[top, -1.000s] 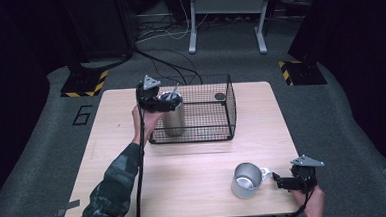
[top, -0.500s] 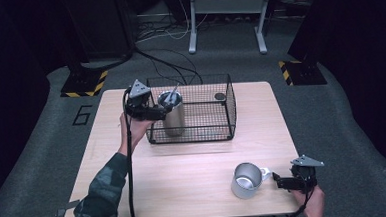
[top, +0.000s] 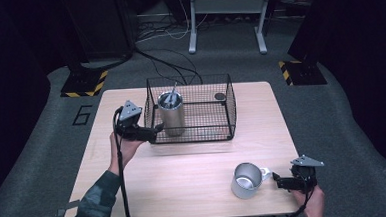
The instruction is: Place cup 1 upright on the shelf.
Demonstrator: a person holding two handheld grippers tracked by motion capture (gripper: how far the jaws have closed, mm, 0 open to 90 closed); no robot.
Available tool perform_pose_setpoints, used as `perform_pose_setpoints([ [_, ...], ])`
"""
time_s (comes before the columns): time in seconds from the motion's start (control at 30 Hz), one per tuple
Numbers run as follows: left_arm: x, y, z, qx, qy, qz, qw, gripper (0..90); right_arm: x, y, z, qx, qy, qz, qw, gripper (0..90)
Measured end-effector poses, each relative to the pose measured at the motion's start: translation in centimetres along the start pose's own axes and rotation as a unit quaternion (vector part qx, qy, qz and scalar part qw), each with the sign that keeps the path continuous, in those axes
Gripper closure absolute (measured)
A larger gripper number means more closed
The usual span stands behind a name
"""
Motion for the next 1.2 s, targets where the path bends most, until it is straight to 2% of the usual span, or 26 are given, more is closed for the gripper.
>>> perform_pose_setpoints([
  [0.03,0.0,0.0,0.0,0.0,0.0,0.0,1.0,0.1,0.0,0.0,0.0,0.0,0.001,0.0,1.0,3.0],
  [0.17,0.0,0.3,2.3,-0.011,-0.003,-0.008,0.9999,0.3,0.0,0.0,0.0,0.0,-0.001,0.0,1.0,3.0],
  [0.2,-0.1,0.4,3.5,-0.02,0.004,-0.01,0.9998,0.4,0.0,0.0,0.0,0.0,-0.002,0.0,1.0,3.0],
  [0.23,-0.1,0.4,3.5,-0.02,0.004,-0.01,0.9998,0.3,0.0,0.0,0.0,0.0,-0.002,0.0,1.0,3.0],
  [0.47,-0.5,0.2,7.9,-0.052,0.025,-0.013,0.9983,0.4,0.0,0.0,0.0,0.0,-0.001,0.0,1.0,3.0],
  [0.5,-0.5,0.2,7.9,-0.052,0.025,-0.013,0.9983,0.3,0.0,0.0,0.0,0.0,-0.001,0.0,1.0,3.1],
  [0.53,-0.6,0.0,9.2,-0.062,0.029,-0.017,0.9975,0.4,0.0,0.0,0.0,0.0,-0.001,0.0,1.0,3.1],
  [0.57,-0.6,0.0,9.2,-0.062,0.029,-0.017,0.9975,0.4,0.0,0.0,0.0,0.0,-0.001,0.0,1.0,3.1],
  [0.63,-0.7,-0.2,10.3,-0.071,0.041,-0.017,0.9965,0.2,0.0,0.0,0.0,0.0,-0.001,0.0,1.0,3.1],
  [0.67,-0.9,-0.5,11.5,-0.081,0.045,-0.02,0.9955,0.3,0.0,0.0,0.0,0.0,-0.003,0.0,1.0,3.1],
  [0.7,-0.9,-0.5,11.5,-0.081,0.045,-0.02,0.9955,0.3,0.0,0.0,0.0,0.0,-0.003,0.0,1.0,3.1],
  [0.73,-1.0,-0.7,12.7,-0.096,0.041,-0.024,0.9943,0.3,0.0,0.0,0.0,-0.001,-0.003,0.0,1.0,3.1],
  [0.8,-1.1,-0.8,13.2,-0.098,0.045,-0.03,0.9937,0.3,0.0,0.0,0.0,0.0,-0.001,0.0,1.0,3.1],
  [0.87,-1.6,-1.1,14.3,-0.115,0.054,-0.027,0.9916,0.2,0.0,0.0,0.0,0.0,-0.002,0.0,1.0,3.1],
  [0.9,-1.6,-1.1,14.3,-0.115,0.054,-0.027,0.9916,0.2,0.0,0.0,0.0,0.0,-0.002,0.0,1.0,3.1],
  [0.93,-1.9,-1.3,14.6,-0.117,0.064,-0.03,0.9906,0.2,0.0,0.0,0.0,0.0,-0.002,0.0,1.0,3.1],
  [0.97,-1.9,-1.3,14.6,-0.117,0.064,-0.03,0.9906,0.2,0.0,0.0,0.0,0.0,-0.002,0.0,1.0,3.1],
  [1.0,-2.0,-1.5,15.0,-0.124,0.072,-0.025,0.9894,0.1,0.0,0.0,0.0,0.0,-0.002,0.0,1.0,3.1],
  [1.03,-2.0,-1.6,15.1,-0.123,0.074,-0.029,0.9892,0.1,0.0,0.0,0.0,0.0,-0.002,0.0,1.0,3.1],
  [1.07,-2.1,-1.7,15.4,-0.123,0.069,-0.032,0.9895,0.2,0.0,0.0,0.0,0.0,-0.002,0.0,1.0,3.2],
  [1.13,-2.0,-1.9,16.0,-0.135,0.06,-0.034,0.9884,0.2,0.0,0.0,0.0,0.0,-0.001,-0.001,1.0,3.2],
  [1.2,-2.0,-2.1,16.2,-0.14,0.06,-0.033,0.9878,0.1,0.0,0.0,0.0,0.0,-0.001,0.0,1.0,3.1],
])
Point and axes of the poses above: each handheld gripper's, and its own axes: y roughly backward along the jaws, z roughly out of its underside, x roughly to its right, the point moved 7 cm from there along -y, roughly forward along the jaws, and after that the axes turned 13 degrees about -z, right-handed, at the moved point
